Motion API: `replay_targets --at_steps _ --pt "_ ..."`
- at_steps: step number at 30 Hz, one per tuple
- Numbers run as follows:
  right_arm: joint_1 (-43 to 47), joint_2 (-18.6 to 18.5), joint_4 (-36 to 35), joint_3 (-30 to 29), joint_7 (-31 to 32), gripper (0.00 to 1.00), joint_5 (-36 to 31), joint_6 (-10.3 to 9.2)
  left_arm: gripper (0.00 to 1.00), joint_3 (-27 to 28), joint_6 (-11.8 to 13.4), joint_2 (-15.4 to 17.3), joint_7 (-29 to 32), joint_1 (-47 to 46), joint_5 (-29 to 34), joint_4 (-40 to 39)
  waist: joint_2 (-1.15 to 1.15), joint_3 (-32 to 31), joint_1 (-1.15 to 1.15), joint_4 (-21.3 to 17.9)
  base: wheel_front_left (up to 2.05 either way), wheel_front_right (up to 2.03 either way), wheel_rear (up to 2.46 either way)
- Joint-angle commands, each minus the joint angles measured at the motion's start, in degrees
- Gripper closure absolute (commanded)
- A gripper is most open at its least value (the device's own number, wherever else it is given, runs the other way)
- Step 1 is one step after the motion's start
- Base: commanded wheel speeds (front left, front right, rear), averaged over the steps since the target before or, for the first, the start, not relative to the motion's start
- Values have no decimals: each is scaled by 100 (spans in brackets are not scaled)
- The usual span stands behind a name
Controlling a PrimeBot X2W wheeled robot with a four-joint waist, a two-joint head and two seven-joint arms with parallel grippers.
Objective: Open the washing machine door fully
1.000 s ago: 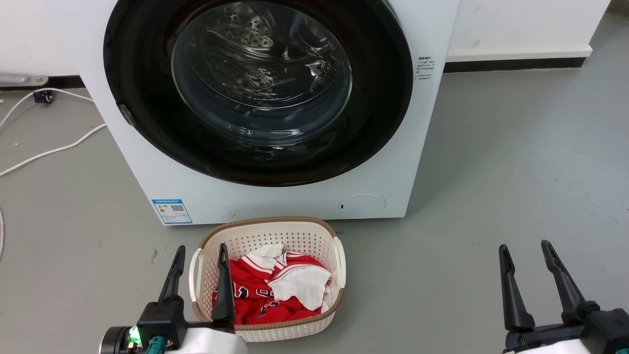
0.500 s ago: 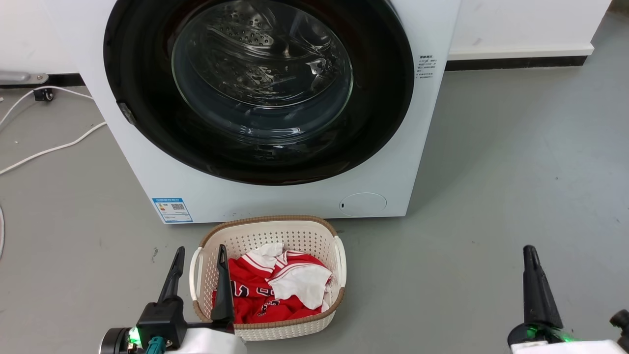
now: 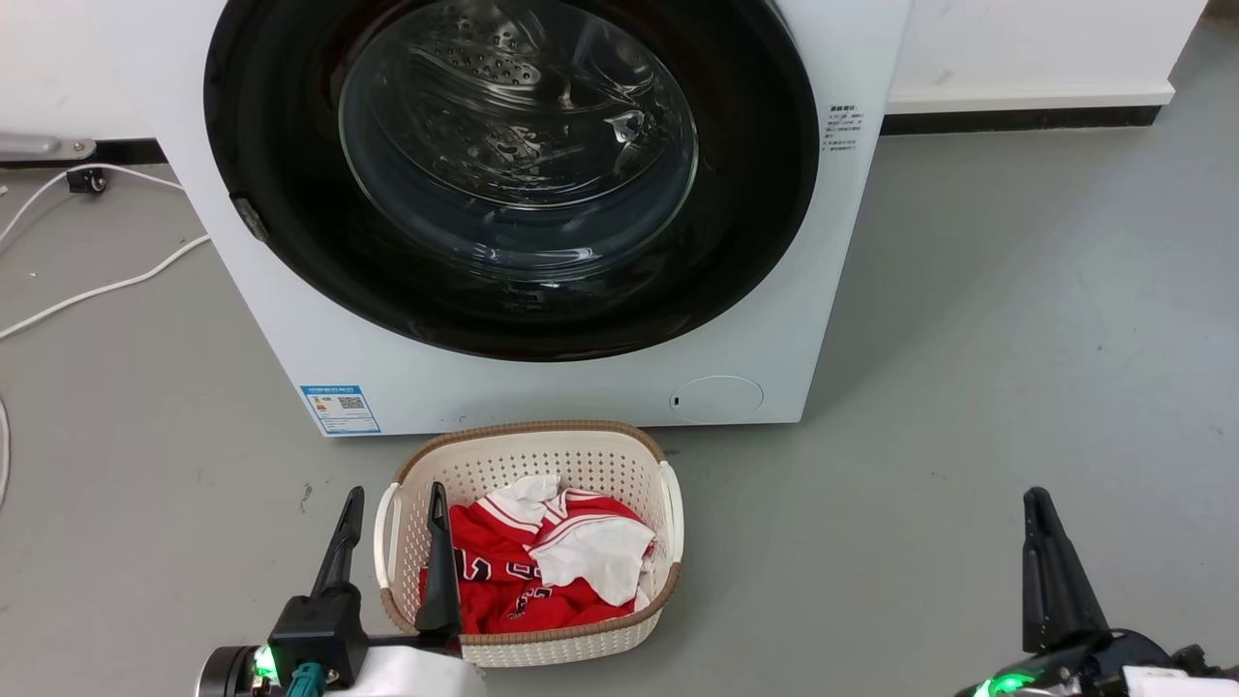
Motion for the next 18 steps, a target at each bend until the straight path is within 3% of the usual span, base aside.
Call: replay_targets --at_steps 1,7,18 --pt "103 -7 -32 -104 184 100 123 -2 0 12 24 6 -16 36 -6 0 0 3 0 4 0 0 0" --pt "188 -14 17 -440 863 100 -186 -2 0 10 23 6 -16 40 -13 3 0 19 0 16 0 0 0" --pt "173 -8 54 -603 1023 100 -473 -2 0 4 51 6 -16 25 61 -3 0 38 0 27 0 0 0"
